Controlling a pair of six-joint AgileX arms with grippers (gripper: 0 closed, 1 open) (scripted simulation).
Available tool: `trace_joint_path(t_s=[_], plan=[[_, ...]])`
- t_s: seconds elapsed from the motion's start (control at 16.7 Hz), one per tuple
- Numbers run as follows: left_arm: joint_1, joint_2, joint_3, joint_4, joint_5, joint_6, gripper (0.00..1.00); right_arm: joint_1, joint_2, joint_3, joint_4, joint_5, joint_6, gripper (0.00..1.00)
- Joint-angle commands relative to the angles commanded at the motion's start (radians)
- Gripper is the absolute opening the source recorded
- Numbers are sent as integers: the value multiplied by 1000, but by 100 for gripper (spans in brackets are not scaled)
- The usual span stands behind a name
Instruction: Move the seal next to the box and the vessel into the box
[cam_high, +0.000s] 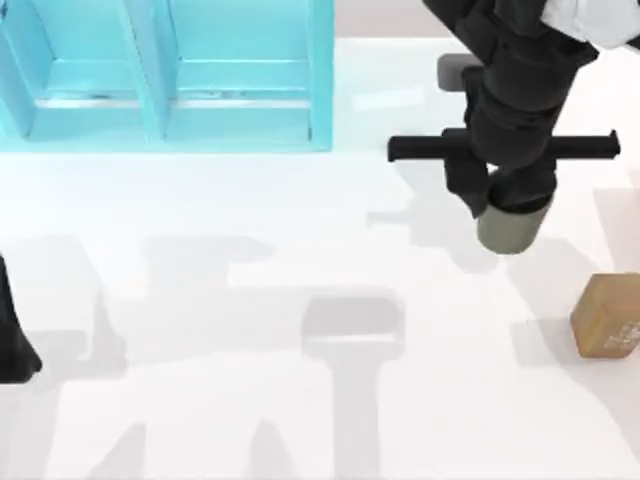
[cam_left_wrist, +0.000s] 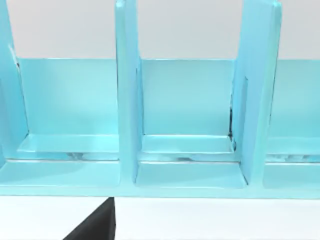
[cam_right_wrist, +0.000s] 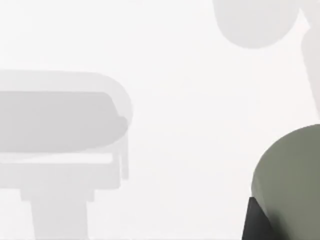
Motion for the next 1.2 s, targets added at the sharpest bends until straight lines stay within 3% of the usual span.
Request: trace_joint_path(t_s=[0.72, 0.9, 1.2], plan=[[0, 0, 0, 0, 0, 0, 100, -927, -518, -604, 102, -101, -934, 0], [0, 0, 0, 0, 0, 0, 100, -1031, -583, -716, 117, -111, -1040, 0], [0, 0, 0, 0, 0, 0, 100, -1052, -589, -738, 120, -111, -1061, 0]])
